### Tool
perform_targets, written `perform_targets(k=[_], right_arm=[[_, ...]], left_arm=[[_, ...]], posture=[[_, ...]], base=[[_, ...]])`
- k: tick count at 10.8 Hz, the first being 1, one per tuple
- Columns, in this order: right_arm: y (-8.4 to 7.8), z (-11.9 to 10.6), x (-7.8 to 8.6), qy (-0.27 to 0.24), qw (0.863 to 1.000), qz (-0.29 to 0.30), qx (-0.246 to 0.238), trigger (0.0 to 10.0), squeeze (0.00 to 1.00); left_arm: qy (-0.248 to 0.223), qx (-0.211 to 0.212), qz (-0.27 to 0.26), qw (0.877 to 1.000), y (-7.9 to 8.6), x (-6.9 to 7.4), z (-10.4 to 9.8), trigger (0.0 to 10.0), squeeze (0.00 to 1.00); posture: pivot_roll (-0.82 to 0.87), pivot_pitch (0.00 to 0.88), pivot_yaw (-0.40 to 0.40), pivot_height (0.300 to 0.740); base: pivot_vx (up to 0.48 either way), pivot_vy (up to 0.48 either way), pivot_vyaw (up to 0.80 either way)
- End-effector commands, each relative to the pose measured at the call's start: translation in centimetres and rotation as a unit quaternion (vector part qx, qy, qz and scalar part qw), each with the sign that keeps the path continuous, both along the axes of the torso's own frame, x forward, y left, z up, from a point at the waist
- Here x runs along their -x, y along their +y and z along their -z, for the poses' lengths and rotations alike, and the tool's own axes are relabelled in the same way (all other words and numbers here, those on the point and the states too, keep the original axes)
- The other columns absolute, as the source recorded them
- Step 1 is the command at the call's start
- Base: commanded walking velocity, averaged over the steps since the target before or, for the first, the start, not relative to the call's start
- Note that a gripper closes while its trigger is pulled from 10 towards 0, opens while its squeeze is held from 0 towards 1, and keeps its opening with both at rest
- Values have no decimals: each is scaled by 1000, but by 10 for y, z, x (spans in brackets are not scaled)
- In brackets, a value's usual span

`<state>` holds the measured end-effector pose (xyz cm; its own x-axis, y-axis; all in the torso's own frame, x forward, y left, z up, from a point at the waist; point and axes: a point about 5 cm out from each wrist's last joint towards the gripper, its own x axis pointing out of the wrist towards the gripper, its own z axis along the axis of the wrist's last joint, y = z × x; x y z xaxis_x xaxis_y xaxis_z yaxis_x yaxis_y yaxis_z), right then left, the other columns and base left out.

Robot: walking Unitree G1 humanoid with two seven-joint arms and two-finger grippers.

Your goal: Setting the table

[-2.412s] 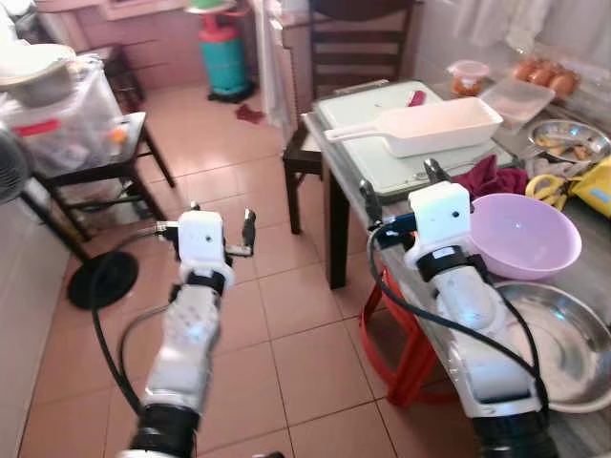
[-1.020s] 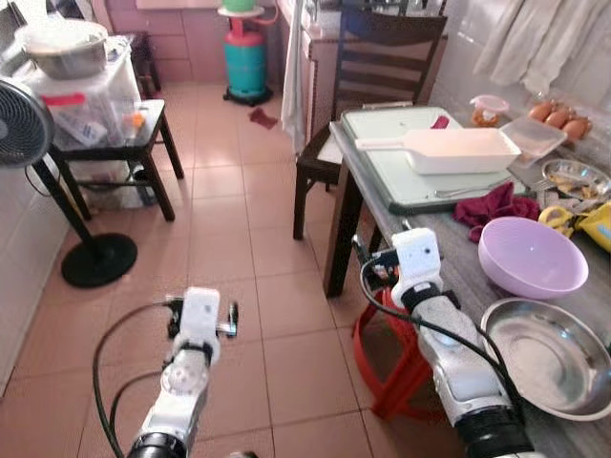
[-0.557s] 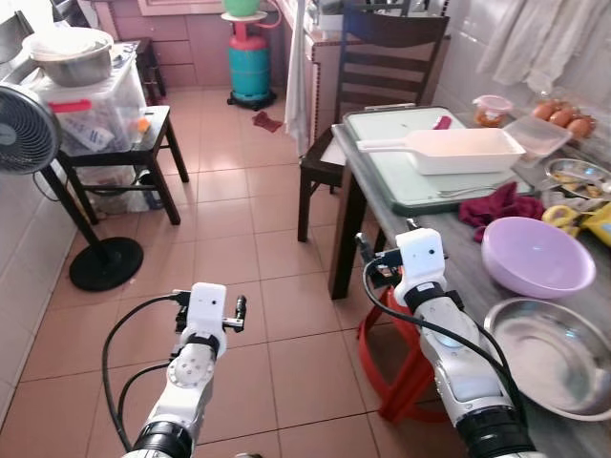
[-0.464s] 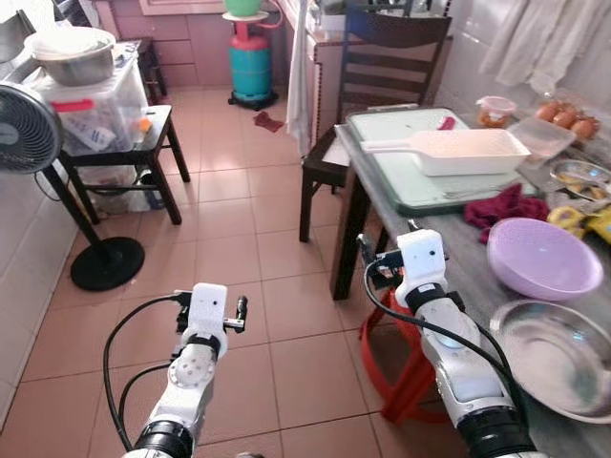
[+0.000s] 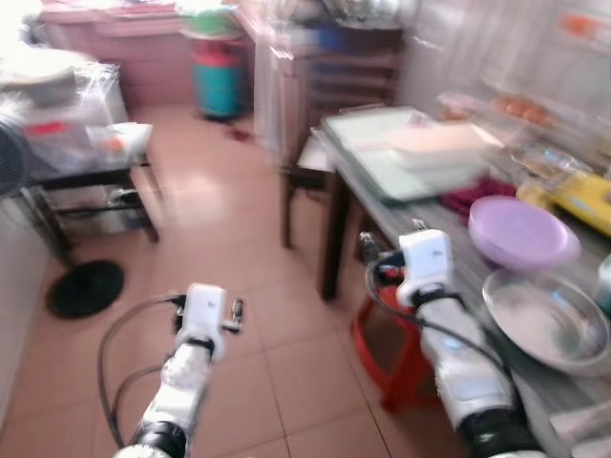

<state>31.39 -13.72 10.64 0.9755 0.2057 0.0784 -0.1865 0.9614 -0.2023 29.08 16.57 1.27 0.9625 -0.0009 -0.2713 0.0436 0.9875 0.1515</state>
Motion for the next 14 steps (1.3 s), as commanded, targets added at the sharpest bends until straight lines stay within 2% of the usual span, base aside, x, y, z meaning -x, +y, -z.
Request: perform_targets(k=[1,11,14], right_arm=[[-2,-5,-3,-10,1000,2,3,10000,0],[-8,2,-3,-6,1000,19,7,10000,0],[-11,13,-2,13,1000,14,22,10000,0]], left_arm=[[-3,4,2,1000,-2,-2,-1,10000,0],[-3,-4,15,1000,-2,-3,-1,10000,0],[28,-14,30,999,-8,5,11,10000,0]], posture=[[-61,12,46,740],[-62,19,67,740],[-64,13,56,740]], base=[[0,349,0],[0,352,0],[0,0,0]])
